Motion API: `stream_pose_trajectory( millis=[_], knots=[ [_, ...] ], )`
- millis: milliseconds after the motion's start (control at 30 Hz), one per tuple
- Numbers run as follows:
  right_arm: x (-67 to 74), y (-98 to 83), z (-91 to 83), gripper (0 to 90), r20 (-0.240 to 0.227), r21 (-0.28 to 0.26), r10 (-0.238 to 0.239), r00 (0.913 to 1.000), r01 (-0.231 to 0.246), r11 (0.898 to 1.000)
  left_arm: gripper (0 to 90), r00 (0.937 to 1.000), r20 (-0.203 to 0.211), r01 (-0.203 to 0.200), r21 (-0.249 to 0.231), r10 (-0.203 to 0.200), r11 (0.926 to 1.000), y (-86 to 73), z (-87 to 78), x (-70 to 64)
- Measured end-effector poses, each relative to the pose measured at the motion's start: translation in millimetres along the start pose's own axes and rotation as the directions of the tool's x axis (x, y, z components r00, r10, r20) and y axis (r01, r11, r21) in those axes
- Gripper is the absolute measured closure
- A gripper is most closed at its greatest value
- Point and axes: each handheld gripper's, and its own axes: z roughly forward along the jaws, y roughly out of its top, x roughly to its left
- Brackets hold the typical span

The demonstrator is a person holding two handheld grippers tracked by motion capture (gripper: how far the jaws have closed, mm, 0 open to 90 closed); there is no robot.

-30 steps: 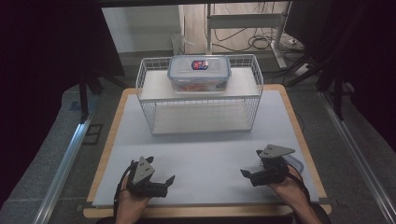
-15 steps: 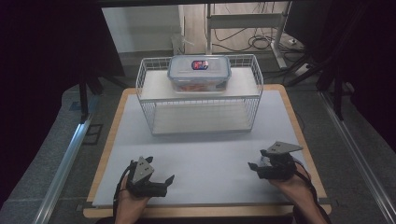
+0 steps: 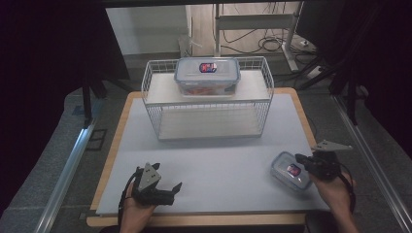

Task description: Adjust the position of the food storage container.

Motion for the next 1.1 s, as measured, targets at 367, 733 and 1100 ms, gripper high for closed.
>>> stream_pose_trajectory(
  millis=[367, 733, 1100],
  knots=[
    [-26.2, -19.9, 1.8, 89.7, 0.08, 0.089, 0.039, 0.9961, -0.046, 0.995, 2.2, 1.0, 0.005, -0.009, 0.013, 0.009, 0.9999, 0.0, 2.4, -1.6],
    [-8.8, -14.6, 17.2, 89.8, -0.006, 0.103, 0.032, 0.9995, -0.031, 0.994, 2.3, 0.9999, 0.011, -0.013, 0.023, 0.013, 0.9997, 0.1, 5.0, -3.5],
    [27.0, -4.5, 31.2, 89.3, -0.101, 0.113, -0.045, 0.9938, 0.057, 0.992, 2.3, 0.9998, 0.012, -0.015, 0.021, 0.015, 0.9997, 0.6, 5.5, -5.2]
  ],
)
